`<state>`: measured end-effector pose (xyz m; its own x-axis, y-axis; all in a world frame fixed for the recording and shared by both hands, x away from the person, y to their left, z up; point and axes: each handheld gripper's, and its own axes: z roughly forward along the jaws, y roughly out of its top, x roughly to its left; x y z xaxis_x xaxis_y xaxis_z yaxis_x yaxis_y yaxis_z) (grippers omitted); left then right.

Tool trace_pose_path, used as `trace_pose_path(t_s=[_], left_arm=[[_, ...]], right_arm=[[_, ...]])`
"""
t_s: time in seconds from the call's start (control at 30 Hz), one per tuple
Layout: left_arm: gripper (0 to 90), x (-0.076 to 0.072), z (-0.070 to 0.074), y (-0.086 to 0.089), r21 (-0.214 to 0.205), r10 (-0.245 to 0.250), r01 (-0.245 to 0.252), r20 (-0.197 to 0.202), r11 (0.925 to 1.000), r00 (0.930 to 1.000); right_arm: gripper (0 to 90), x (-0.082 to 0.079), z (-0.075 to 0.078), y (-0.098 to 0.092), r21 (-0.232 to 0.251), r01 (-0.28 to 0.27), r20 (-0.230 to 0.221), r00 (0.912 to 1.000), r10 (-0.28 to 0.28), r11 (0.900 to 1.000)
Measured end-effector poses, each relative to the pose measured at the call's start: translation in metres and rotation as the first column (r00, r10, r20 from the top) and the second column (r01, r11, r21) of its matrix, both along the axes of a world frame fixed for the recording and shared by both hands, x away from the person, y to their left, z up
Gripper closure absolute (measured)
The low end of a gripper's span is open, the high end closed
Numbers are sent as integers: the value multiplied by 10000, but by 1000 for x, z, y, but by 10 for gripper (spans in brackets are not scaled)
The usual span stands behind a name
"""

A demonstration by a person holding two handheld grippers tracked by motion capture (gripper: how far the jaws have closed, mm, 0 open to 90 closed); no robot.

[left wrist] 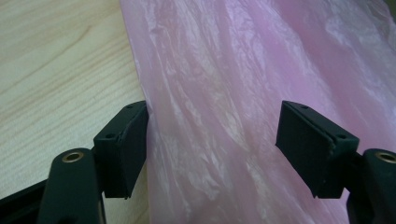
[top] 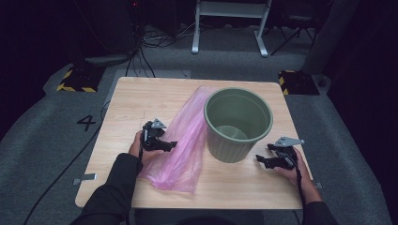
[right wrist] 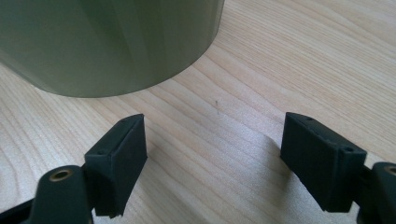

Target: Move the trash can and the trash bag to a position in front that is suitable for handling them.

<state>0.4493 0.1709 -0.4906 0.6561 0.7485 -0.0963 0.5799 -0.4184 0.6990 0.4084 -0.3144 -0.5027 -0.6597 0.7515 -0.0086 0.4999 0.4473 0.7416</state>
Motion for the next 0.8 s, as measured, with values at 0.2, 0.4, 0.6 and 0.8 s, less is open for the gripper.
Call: trace_pose_path(t_s=[0.2, 0.4, 0.6, 0.8], left_arm=[[228, 10, -6, -8, -43, 290, -290, 77, 9996, 9995], [320, 11, -6, -16, 441, 173, -185, 267, 9989, 9995], [512, 5, -3, -21, 888, -476, 440, 390, 9951, 9981], [759, 1, 0, -21, 981, -1091, 1058, 289, 9895, 9936]], right_arm=[[226, 0, 0, 0, 2, 12, 11, 10000, -12, 10000], [228, 0, 0, 0, 9, 3, 12, 10000, -3, 10000], [228, -1, 0, 0, 12, 19, 13, 10000, -19, 10000], [227, -1, 0, 0, 11, 41, 13, 10000, -41, 10000]])
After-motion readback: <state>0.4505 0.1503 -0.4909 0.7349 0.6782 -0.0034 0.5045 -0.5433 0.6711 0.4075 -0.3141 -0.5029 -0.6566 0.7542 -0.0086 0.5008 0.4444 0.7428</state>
